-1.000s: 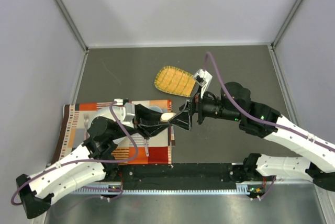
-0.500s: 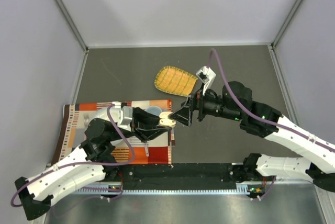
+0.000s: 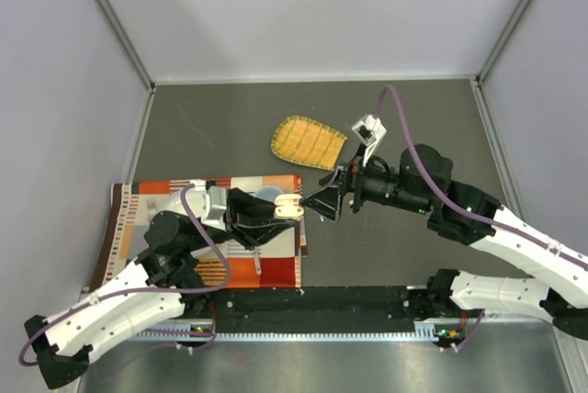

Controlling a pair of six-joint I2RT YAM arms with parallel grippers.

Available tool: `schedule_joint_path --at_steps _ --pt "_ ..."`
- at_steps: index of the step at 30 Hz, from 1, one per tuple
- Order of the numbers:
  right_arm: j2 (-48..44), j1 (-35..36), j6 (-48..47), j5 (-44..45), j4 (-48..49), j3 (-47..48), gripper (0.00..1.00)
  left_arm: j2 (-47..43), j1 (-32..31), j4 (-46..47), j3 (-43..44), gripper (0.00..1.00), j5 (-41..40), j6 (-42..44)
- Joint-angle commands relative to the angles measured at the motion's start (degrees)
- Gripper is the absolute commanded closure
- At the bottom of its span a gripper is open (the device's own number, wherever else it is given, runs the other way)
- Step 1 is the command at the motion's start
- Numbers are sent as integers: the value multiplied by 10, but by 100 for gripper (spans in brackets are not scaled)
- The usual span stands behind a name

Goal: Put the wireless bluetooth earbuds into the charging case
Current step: Open the charging case, then pick up the right earbud from the center of the board.

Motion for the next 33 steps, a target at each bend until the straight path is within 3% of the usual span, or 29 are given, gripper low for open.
schedule_joint_path --at_steps 1,9,16,21,28,33 --pt "-13 -5 2 -2 29 1 1 -8 -3 10 -3 100 -19 -1" --pt "-43 -5 1 41 28 -8 1 -16 -3 -13 -3 100 -48 12" --pt "-62 -34 16 147 -44 11 1 -53 -3 -42 -14 100 -94 27" --pt "-41 -113 65 184 -158 16 1 -71 -3 -67 -13 100 -108 33" --pt "-16 -281 115 85 -186 -43 1 -91 -2 -110 -3 100 -107 52" --pt "19 -311 102 126 -229 -29 1 -121 -2 -138 -8 100 -128 65"
